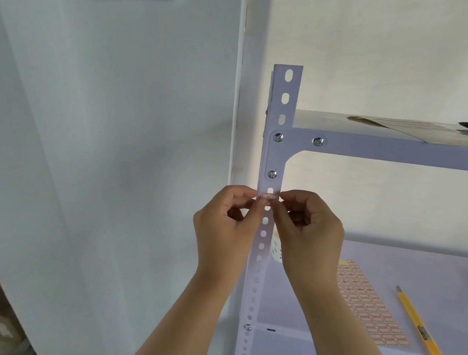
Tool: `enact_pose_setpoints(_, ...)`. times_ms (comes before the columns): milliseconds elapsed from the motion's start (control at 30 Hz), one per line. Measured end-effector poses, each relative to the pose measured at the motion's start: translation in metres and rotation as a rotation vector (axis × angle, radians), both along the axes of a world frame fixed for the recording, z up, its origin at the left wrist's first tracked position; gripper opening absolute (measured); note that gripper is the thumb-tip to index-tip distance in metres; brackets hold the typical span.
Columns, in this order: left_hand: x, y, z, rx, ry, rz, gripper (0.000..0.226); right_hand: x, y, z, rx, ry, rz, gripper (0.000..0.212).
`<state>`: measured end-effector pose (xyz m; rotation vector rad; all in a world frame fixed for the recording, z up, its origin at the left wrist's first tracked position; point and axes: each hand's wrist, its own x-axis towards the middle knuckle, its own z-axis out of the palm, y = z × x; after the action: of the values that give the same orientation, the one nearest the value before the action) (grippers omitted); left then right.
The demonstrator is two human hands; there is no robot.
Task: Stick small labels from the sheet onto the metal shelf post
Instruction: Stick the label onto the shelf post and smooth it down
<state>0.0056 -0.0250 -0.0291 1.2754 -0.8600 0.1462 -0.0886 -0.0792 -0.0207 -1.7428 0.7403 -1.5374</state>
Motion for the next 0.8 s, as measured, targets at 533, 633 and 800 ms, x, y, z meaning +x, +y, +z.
enact_pose_setpoints(533,0.012,-0.006,0.000,0.156,-0.033,-0.062,0.019,0.002,-0.011,-0.004,-0.018,0.038,0.020,0.002)
enact_pose_setpoints(633,0.015,-0.005,0.000,0.157,0.087,-0.223,0.021,-0.001,-0.014,-0.004,0.004,0.019,0.083,0.005)
enact_pose_setpoints(800,0.015,-0.005,0.000,0.105,0.122,-0.298,0.019,-0.001,-0.017,-0.002,0.056,-0.022,0.148,0.004)
